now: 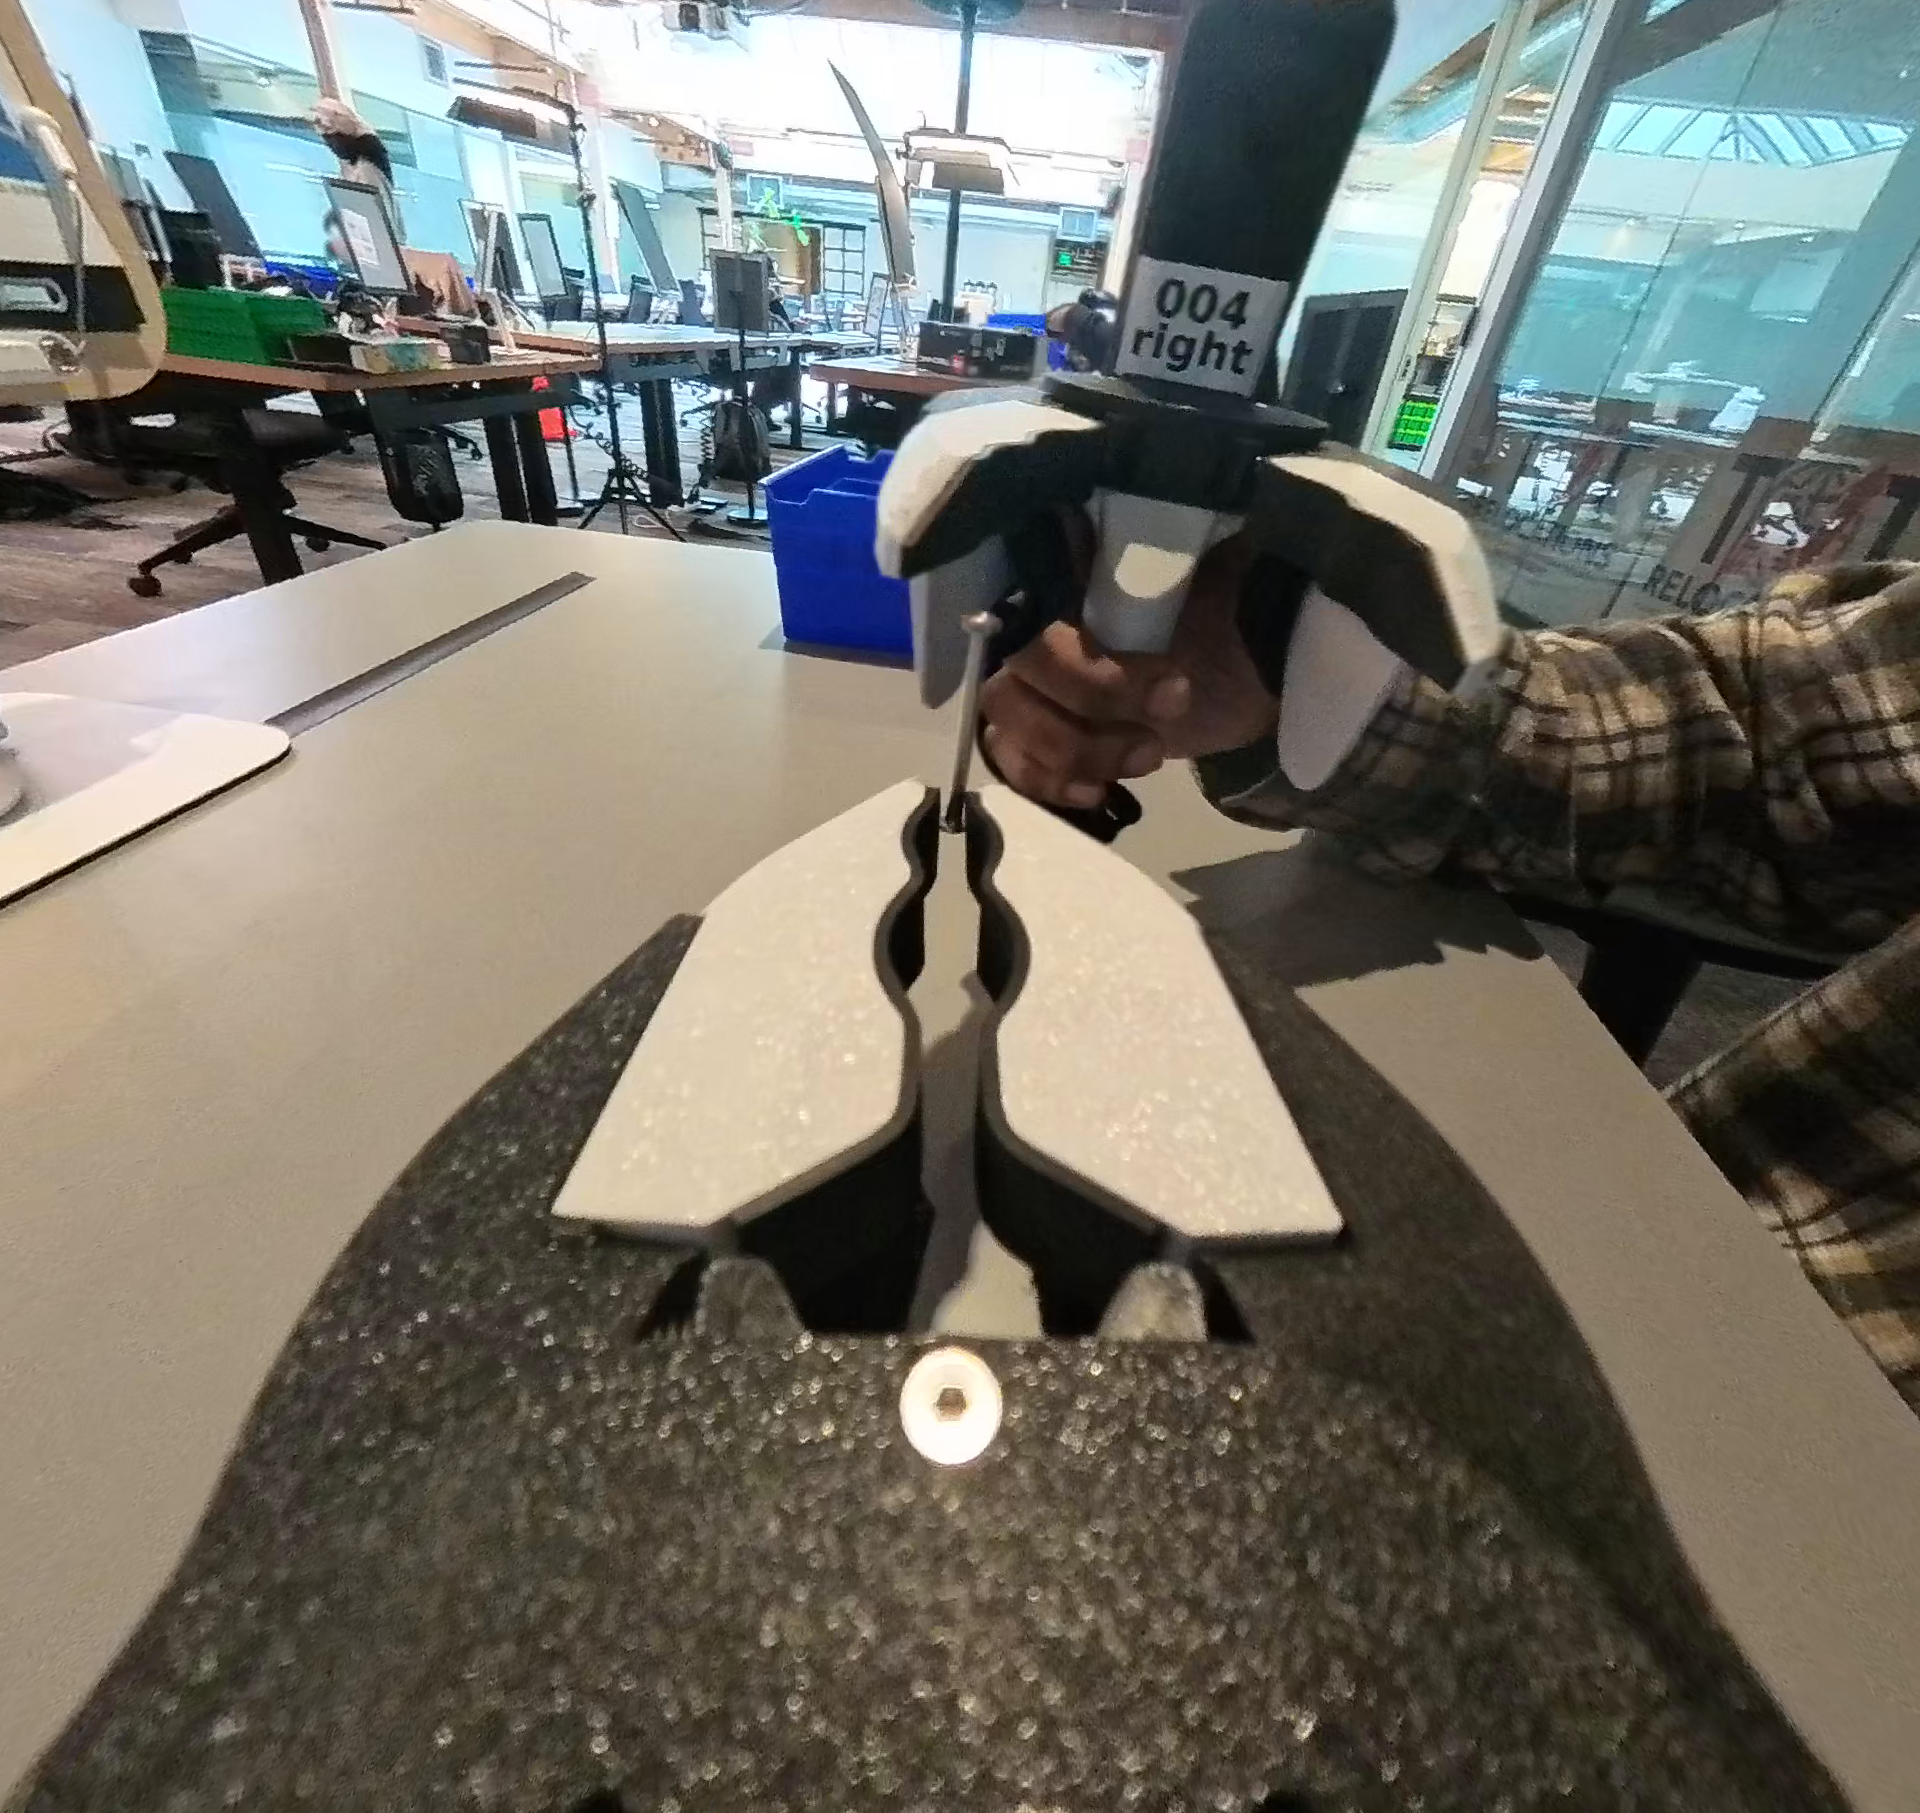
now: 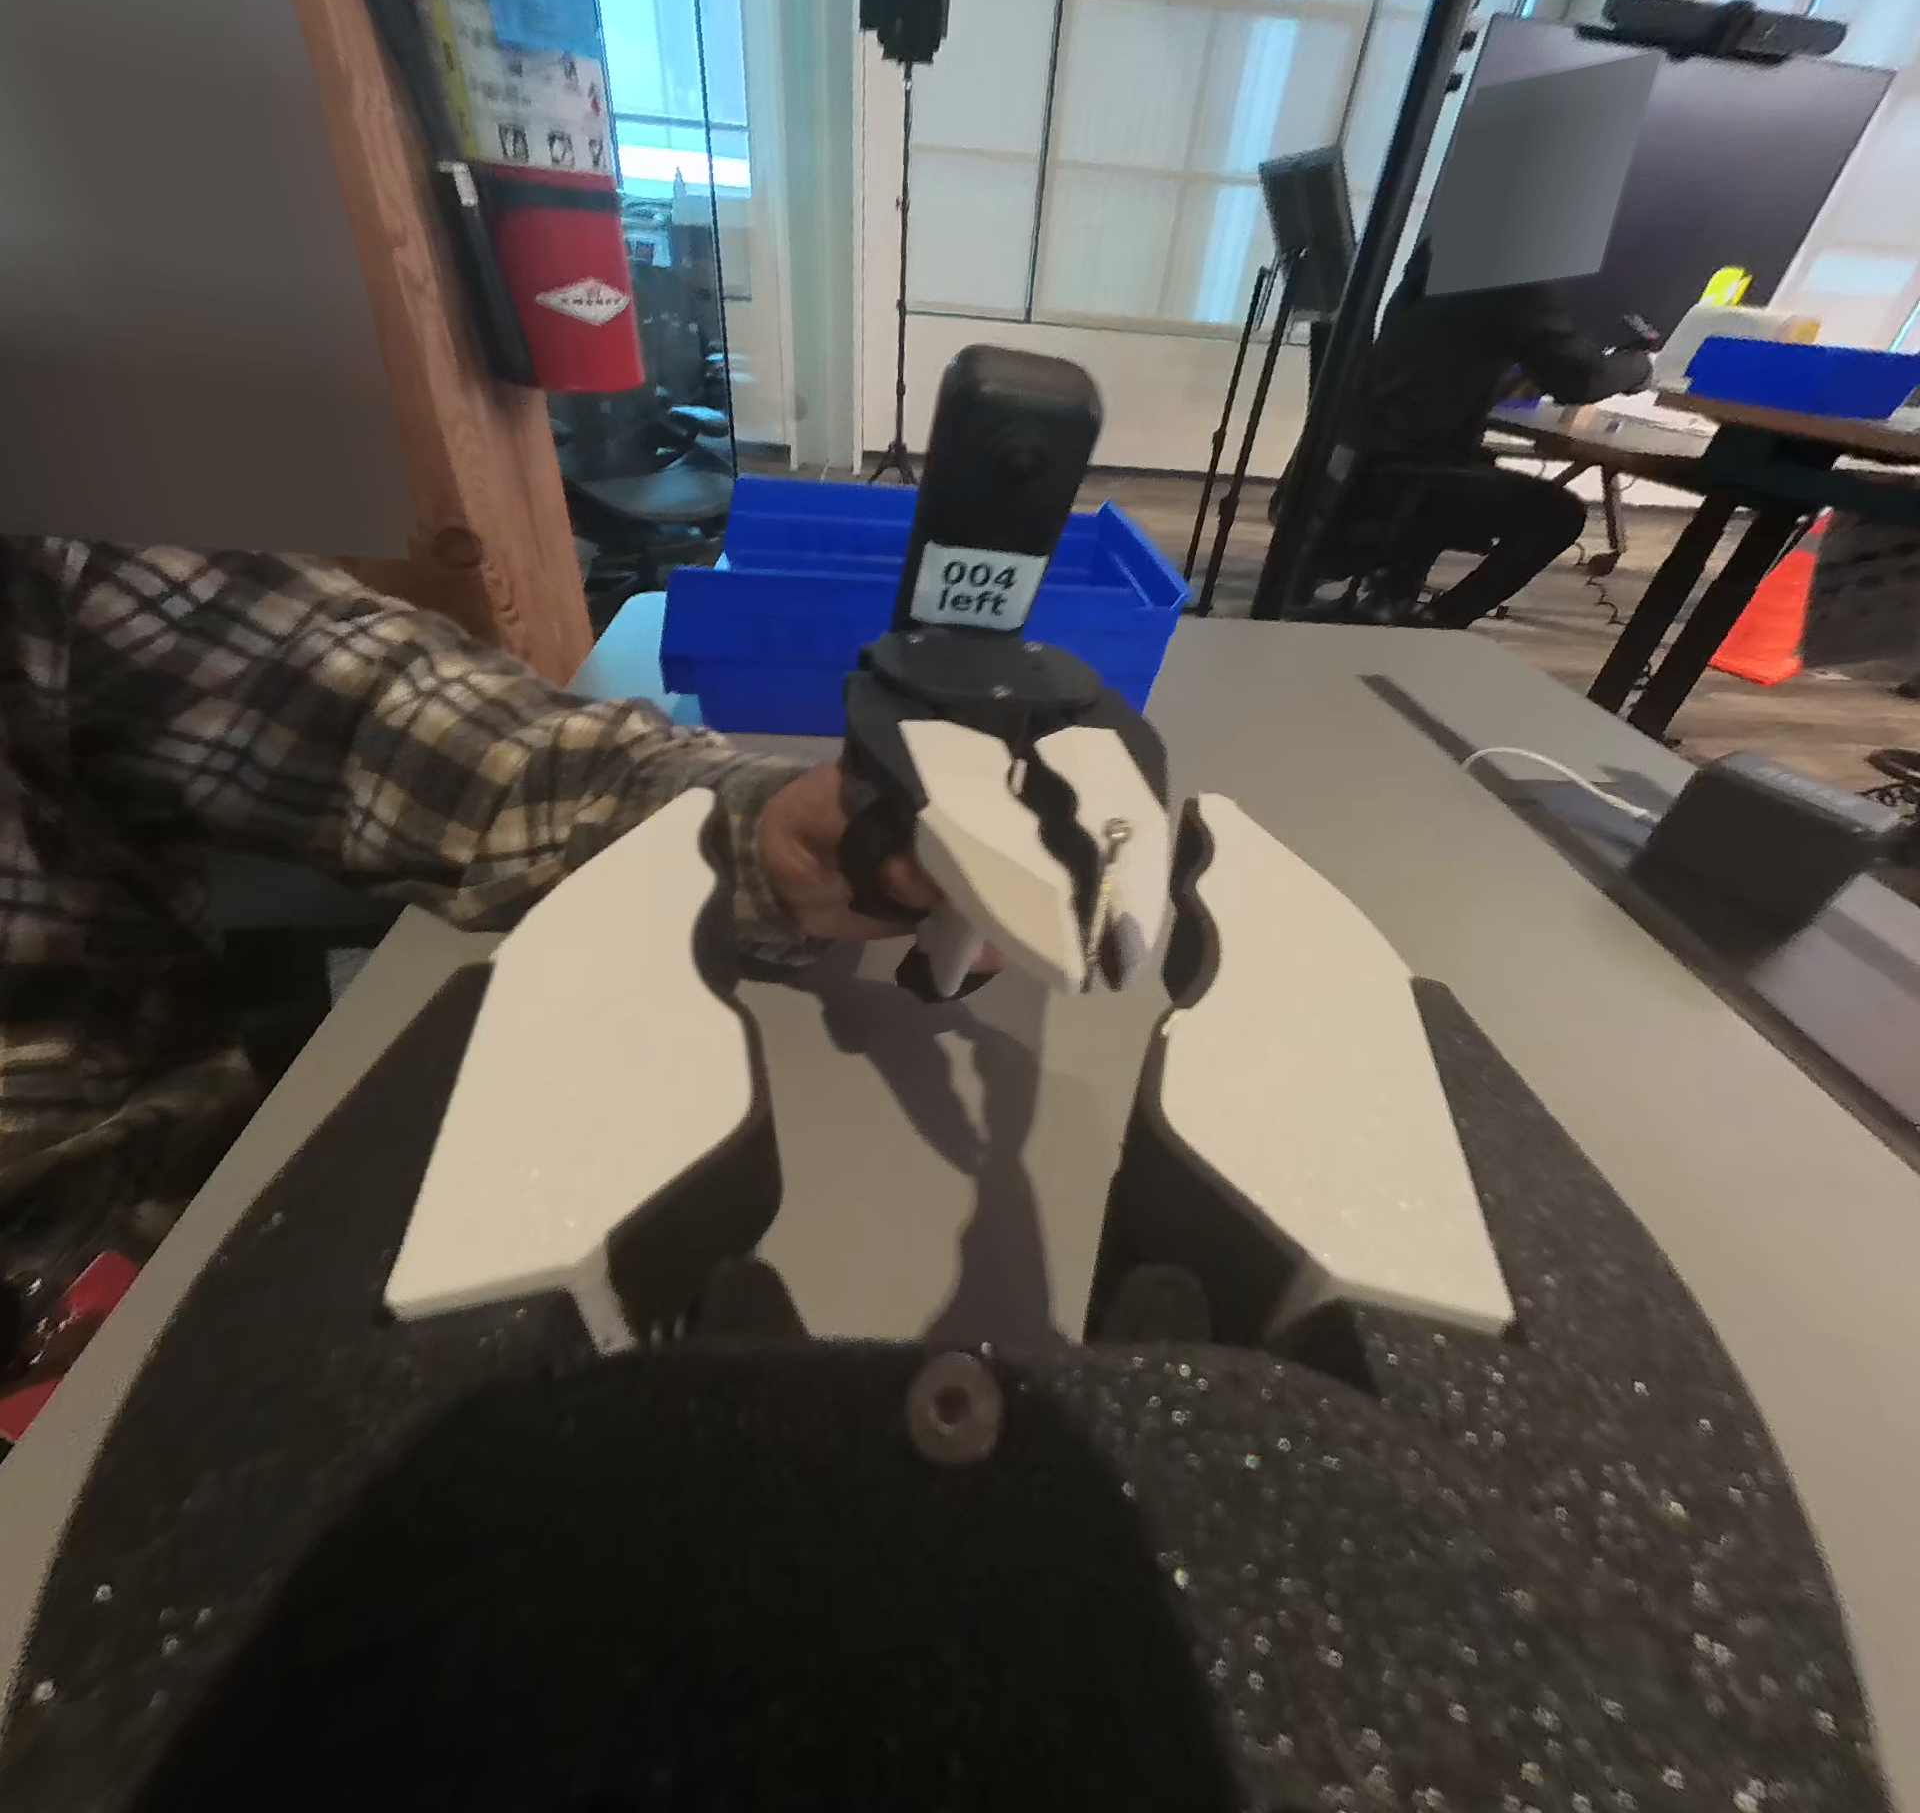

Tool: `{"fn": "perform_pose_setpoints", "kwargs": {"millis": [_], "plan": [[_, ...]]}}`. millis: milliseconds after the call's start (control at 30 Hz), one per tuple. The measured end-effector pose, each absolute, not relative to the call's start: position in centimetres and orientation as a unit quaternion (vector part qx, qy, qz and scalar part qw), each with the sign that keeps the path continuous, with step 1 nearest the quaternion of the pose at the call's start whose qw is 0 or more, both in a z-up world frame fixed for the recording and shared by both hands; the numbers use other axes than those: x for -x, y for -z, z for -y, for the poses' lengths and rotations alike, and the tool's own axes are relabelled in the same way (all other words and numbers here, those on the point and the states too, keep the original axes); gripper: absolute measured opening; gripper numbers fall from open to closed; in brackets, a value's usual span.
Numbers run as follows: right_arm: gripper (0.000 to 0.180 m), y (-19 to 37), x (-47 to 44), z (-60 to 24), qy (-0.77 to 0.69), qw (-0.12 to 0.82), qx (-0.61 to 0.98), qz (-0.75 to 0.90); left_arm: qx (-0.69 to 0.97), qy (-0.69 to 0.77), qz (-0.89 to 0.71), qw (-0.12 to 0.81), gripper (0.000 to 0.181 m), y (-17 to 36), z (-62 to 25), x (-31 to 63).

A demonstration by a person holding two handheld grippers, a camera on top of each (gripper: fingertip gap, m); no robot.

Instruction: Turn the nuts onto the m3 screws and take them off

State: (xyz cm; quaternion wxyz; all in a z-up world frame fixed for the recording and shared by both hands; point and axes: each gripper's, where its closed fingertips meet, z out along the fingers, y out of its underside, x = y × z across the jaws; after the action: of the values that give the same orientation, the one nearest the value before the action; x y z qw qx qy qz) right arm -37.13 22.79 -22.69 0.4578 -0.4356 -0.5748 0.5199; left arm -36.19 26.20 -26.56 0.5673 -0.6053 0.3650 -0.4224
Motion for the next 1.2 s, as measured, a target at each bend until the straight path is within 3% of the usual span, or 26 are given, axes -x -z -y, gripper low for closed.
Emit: {"fn": "perform_pose_setpoints", "kwargs": {"millis": [233, 1200], "plan": [[0.068, 22.6, 37.8, -22.8, -0.534, 0.441, 0.429, 0.580, 0.597, 0.428, -0.376, 0.565, 0.004, 26.5, -25.8, 35.8], [0.079, 23.0, 37.6, -22.1, -0.531, 0.440, 0.433, 0.581, 0.601, 0.444, -0.360, 0.559, 0.004, 26.3, -25.9, 36.0]]}}
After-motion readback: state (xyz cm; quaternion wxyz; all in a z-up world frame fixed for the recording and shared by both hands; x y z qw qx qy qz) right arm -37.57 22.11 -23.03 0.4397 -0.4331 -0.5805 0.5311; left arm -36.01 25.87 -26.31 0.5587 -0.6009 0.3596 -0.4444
